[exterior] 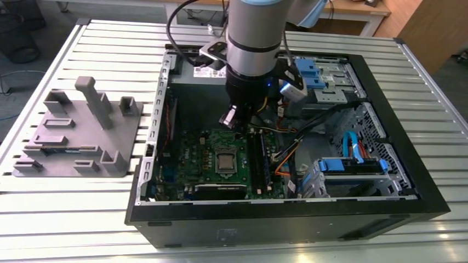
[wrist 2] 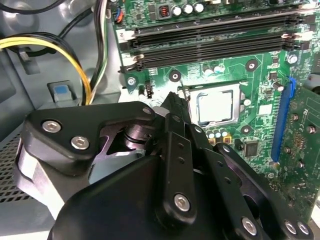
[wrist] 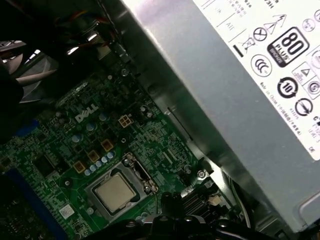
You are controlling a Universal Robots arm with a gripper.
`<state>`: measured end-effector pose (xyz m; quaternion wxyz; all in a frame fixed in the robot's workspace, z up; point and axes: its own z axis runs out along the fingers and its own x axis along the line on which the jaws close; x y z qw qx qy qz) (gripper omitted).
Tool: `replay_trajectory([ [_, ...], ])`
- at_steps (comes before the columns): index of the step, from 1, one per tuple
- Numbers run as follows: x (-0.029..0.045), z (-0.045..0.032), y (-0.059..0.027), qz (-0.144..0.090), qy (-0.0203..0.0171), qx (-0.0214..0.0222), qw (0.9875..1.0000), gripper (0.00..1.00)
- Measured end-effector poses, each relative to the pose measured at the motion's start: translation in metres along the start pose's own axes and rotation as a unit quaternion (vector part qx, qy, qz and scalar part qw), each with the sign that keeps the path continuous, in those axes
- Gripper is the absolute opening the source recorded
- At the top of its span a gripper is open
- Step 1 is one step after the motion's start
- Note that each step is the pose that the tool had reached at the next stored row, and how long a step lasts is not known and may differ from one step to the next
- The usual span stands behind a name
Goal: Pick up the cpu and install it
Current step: 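Install the first cpu locking lever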
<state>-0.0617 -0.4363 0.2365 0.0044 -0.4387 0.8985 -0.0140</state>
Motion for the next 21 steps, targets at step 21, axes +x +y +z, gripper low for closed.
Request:
replay_trajectory([
  [21, 0.0039, 0.0155, -0.0013, 0.064, 0.0014, 0.0125, 0.9979, 0.11],
])
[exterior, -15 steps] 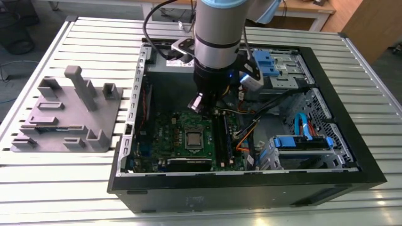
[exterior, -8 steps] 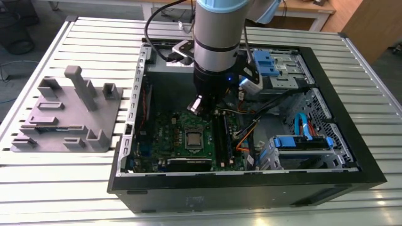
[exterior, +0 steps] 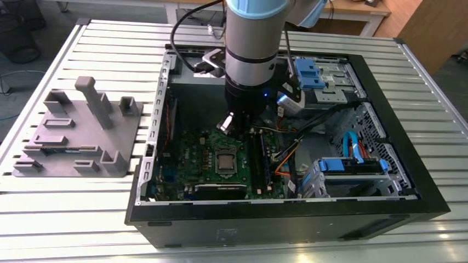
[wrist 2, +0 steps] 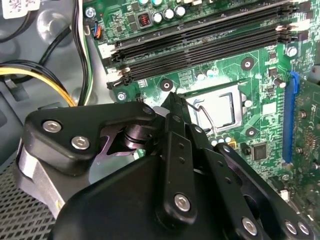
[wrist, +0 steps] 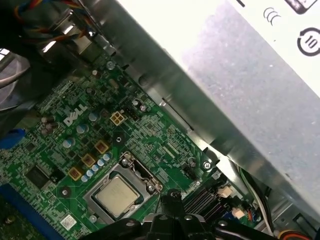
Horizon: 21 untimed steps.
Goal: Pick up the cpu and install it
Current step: 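Install the first cpu locking lever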
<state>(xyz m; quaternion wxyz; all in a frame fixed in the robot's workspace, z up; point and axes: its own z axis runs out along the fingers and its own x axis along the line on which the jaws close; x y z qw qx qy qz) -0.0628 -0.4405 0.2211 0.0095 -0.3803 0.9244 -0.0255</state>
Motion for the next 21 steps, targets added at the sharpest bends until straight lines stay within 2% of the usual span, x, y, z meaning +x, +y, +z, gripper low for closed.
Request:
replay_trajectory([
  [7, 0.0045, 0.0008, 0.0041, 0.005, -0.0021, 0.003, 1.0, 0.11],
  [12, 0.0074, 0.0013, 0.0032, 0.007, -0.0004, 0.0055, 1.0, 0.11],
  [16, 0.0087, 0.002, 0.0028, 0.011, 0.0035, 0.0107, 0.9999, 0.11],
  [21, 0.0093, 0.0034, 0.0026, 0.018, 0.0106, 0.0213, 0.9995, 0.11],
])
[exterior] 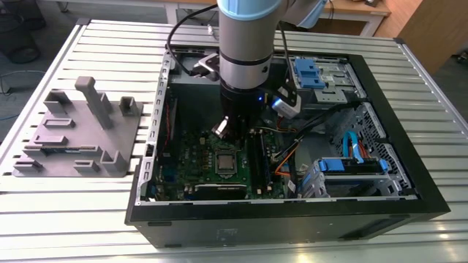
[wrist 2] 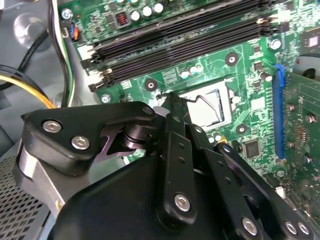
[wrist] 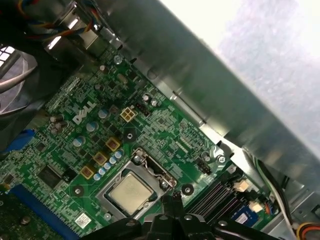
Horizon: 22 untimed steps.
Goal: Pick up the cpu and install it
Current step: 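Install the first cpu locking lever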
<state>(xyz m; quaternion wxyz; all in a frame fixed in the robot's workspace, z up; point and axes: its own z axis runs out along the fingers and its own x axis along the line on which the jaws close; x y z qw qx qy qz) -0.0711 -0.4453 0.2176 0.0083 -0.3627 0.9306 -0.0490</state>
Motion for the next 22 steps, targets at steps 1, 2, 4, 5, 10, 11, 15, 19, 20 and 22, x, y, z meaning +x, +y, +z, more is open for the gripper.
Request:
replay_trajectory([
  [1, 0.0001, 0.0002, 0.0, 0.001, 0.0014, 0.0021, 1.0, 0.11],
  [2, 0.0002, 0.0005, 0.0, 0.003, 0.0027, 0.0042, 1.0, 0.11],
  [4, 0.0005, 0.0011, -0.0001, 0.006, 0.0054, 0.0088, 0.9999, 0.11],
  [5, 0.0006, 0.0014, -0.0001, 0.008, 0.0066, 0.0109, 0.9999, 0.11],
  [10, 0.0013, 0.0027, -0.0002, 0.015, 0.0121, 0.0215, 0.9996, 0.11],
  [11, 0.0014, 0.003, -0.0002, 0.017, 0.0132, 0.0237, 0.9995, 0.11],
  [15, 0.0021, 0.0034, 0.0, 0.022, 0.0145, 0.0276, 0.9993, 0.11],
  [19, 0.0021, 0.0036, 0.0, 0.022, 0.0143, 0.0276, 0.9993, 0.11],
  [20, 0.0022, 0.0039, 0.0, 0.023, 0.0144, 0.0276, 0.9993, 0.11],
  [22, 0.0027, 0.0044, -0.0003, 0.027, 0.0149, 0.0276, 0.9992, 0.11],
])
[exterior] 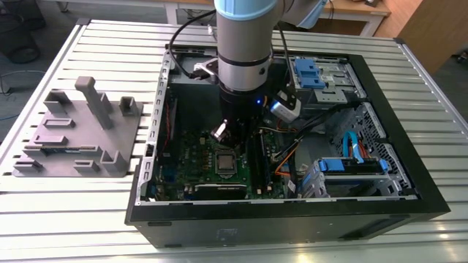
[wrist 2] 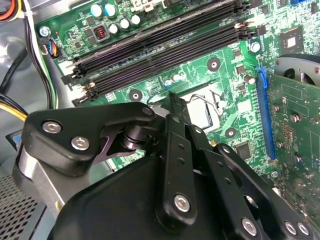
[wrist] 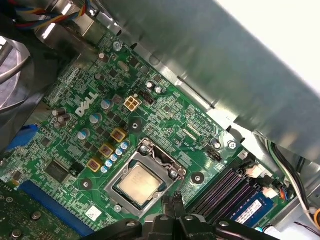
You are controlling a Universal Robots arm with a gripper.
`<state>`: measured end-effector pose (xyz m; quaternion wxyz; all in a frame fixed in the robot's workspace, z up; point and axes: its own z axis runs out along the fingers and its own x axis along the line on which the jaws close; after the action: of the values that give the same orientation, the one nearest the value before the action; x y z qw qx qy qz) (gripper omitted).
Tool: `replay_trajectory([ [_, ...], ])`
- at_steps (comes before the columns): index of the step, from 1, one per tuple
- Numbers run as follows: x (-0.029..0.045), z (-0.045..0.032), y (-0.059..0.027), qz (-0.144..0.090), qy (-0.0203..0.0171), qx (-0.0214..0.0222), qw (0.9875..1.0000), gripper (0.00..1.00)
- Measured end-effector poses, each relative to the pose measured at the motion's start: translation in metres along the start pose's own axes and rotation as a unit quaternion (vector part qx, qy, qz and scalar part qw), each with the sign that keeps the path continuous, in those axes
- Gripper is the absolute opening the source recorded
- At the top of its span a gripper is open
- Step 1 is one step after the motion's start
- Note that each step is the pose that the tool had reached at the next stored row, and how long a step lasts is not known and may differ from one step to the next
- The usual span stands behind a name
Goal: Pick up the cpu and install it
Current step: 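Install the first cpu locking lever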
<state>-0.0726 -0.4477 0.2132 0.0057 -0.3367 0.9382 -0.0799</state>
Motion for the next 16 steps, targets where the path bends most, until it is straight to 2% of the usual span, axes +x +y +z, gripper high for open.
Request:
replay_trajectory([
  [10, 0.002, 0.0033, -0.0016, 0.019, 0.0049, 0.0017, 0.9998, 0.11],
  [16, 0.0032, 0.0046, -0.0029, 0.039, 0.0083, 0.0011, 0.9992, 0.11],
])
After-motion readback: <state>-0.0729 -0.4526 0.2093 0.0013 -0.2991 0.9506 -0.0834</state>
